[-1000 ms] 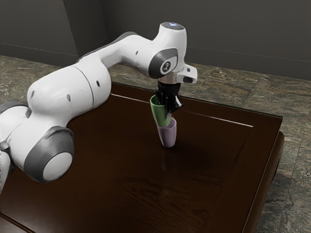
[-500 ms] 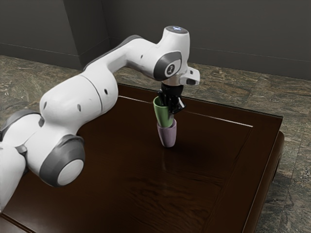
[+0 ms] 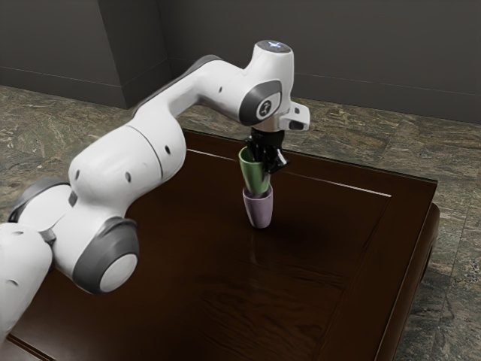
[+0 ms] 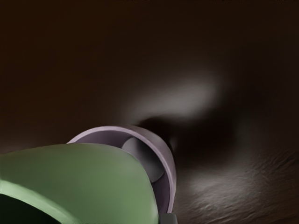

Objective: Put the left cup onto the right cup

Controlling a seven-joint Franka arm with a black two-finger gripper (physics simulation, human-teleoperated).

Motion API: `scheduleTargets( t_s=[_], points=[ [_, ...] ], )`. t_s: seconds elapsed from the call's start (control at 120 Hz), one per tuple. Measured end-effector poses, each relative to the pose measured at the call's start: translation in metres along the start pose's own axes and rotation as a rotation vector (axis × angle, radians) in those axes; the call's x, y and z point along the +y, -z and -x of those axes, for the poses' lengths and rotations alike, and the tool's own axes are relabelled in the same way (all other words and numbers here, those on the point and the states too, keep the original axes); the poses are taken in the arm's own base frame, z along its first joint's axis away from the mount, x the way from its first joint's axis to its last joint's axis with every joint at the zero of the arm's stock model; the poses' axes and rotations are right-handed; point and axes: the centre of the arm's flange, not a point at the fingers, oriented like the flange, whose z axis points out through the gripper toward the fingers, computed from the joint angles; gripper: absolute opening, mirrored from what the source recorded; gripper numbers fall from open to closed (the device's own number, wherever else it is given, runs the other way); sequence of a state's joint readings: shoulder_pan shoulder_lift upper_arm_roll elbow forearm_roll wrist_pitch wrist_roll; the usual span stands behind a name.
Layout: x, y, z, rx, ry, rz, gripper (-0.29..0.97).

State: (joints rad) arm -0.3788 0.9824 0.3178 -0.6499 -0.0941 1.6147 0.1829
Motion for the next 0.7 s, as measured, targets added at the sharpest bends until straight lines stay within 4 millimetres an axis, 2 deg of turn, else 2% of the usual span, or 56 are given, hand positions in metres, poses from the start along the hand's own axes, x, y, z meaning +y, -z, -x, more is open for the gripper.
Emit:
scheduleTargets(
  t_s=[0.333,0.55,0.7],
  points=[
    [-0.002,-0.019,-0.001,-0.024,0.004,0.007,-0.10],
    [-0.001,-0.022,-0.002,-0.021,0.004,0.014,-0.10],
    [-0.001,-0.021,-0.002,-0.021,0.005,0.020,0.22]
  ],
)
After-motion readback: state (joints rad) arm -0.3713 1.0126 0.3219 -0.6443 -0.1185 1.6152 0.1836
